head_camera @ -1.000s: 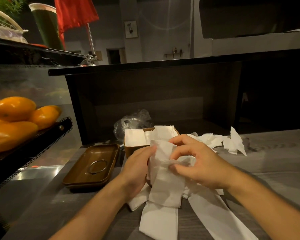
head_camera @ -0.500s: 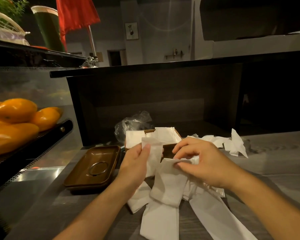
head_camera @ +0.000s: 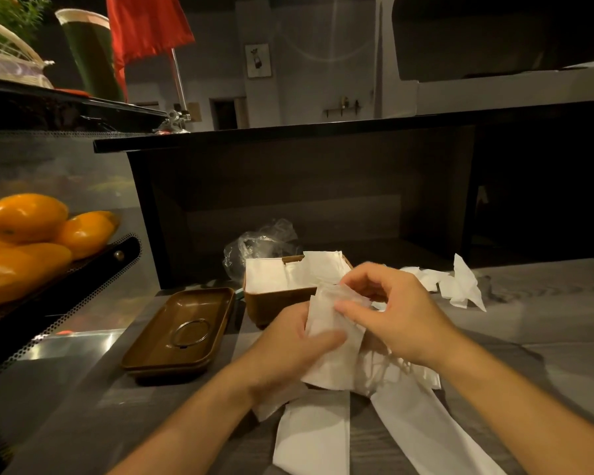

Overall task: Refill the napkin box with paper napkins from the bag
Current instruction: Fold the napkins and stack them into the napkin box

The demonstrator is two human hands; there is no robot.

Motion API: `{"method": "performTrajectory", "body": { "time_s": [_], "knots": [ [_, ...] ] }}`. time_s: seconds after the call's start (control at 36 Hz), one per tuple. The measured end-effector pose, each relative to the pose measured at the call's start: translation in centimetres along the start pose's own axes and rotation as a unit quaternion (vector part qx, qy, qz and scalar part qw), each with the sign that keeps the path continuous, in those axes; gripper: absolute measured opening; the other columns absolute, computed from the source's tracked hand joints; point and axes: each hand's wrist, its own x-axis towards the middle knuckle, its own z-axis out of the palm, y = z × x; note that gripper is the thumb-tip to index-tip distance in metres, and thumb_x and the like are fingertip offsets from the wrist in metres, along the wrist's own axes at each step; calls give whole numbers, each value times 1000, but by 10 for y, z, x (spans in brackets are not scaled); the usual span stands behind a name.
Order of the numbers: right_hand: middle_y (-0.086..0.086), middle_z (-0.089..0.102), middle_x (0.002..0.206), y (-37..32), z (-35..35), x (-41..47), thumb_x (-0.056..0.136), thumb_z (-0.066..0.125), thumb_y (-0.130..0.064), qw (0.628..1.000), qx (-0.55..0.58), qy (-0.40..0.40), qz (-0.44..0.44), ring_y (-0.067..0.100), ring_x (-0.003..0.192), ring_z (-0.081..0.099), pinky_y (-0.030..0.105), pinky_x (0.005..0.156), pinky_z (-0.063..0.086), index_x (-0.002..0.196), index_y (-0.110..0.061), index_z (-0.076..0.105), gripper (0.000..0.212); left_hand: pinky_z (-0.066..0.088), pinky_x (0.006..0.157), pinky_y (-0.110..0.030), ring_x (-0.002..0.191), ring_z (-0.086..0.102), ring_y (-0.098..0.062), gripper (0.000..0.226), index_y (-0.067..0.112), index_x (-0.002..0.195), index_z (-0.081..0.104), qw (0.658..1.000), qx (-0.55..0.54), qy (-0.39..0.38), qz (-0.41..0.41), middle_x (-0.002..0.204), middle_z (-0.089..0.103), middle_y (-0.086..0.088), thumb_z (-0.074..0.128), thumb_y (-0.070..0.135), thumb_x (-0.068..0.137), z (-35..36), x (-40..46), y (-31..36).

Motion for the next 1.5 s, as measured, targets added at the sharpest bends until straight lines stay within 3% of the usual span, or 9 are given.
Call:
{"method": "performTrajectory", "body": {
  "time_s": [0.11, 0.28, 0.39, 0.56, 0.78, 1.0, 1.22, 1.39, 1.5],
  "knots": [
    [-19, 60, 114, -4, -2, 0, 81, 84, -25, 993, 15, -115, 38, 0, 105, 61, 13, 75, 55, 126, -46, 49, 61, 55, 84, -19, 101, 66, 0, 22, 38, 113, 64, 995, 98, -2, 29, 106, 71, 18, 60, 20, 100, -3, 1, 0],
    [-15, 72, 91, 0, -13, 2, 92, 71, -15, 999, 40, -32, 16, 4, 91, 69, 20, 79, 58, 98, -27, 72, 13, 61, 82, -34, 94, 68, -4, 25, 33, 113, 64, 987, 134, 87, 35, 103, 70, 13, 73, 29, 90, -15, 5, -6],
    [-11, 72, 97, 4, -21, 4, 94, 69, -13, 995, 77, -15, 58, 9, 97, 69, 26, 80, 59, 103, -24, 69, 14, 59, 71, -25, 86, 66, -7, 10, 30, 97, 65, 977, 134, 156, 51, 92, 67, 10, 73, 31, 90, -18, 5, -8],
    [-9, 65, 109, 10, -16, -1, 88, 75, -15, 987, -14, -131, 92, 14, 92, 70, 24, 68, 60, 111, -35, 62, 32, 62, 73, -28, 92, 66, -8, 35, 36, 104, 58, 977, 197, 77, -21, 104, 62, 12, 83, 36, 80, -13, 4, -16],
    [-12, 69, 99, 5, -15, -2, 93, 72, -22, 994, 1, -90, 58, 11, 90, 70, 26, 70, 62, 108, -36, 67, 21, 60, 70, -24, 86, 64, 2, 29, 31, 93, 67, 970, 216, 108, 23, 93, 66, 12, 85, 43, 74, -14, 6, -11],
    [-17, 72, 94, -7, -14, 2, 91, 69, -30, 998, 54, -13, 1, 2, 92, 66, 22, 76, 56, 103, -32, 73, 12, 58, 94, -33, 102, 69, -2, 27, 31, 114, 70, 980, 191, -13, -53, 108, 74, 14, 76, 31, 87, -31, 2, 4],
    [-12, 75, 90, -20, -10, -3, 92, 70, -20, 991, 94, -96, -21, 5, 90, 69, 15, 72, 53, 101, -23, 78, 12, 57, 91, -33, 109, 70, -18, 32, 27, 120, 65, 984, -89, -112, -110, 112, 74, 1, 66, 30, 88, -22, -5, 25],
    [-19, 62, 99, -11, -5, 1, 89, 75, -33, 998, -62, -12, -8, -6, 96, 57, 11, 72, 45, 101, -41, 63, 18, 60, 72, -35, 73, 75, -12, 23, 22, 111, 62, 968, -169, 129, -132, 76, 77, 5, 49, 5, 102, -10, 5, 16],
    [-30, 56, 102, -9, -16, -7, 81, 80, -46, 970, -151, -190, 12, -10, 102, 53, 17, 82, 48, 92, -44, 67, 17, 63, 76, -41, 80, 71, -24, 21, 19, 120, 59, 945, -216, 224, -102, 86, 69, -10, 52, 11, 102, -18, 10, 5]
  ]
}}
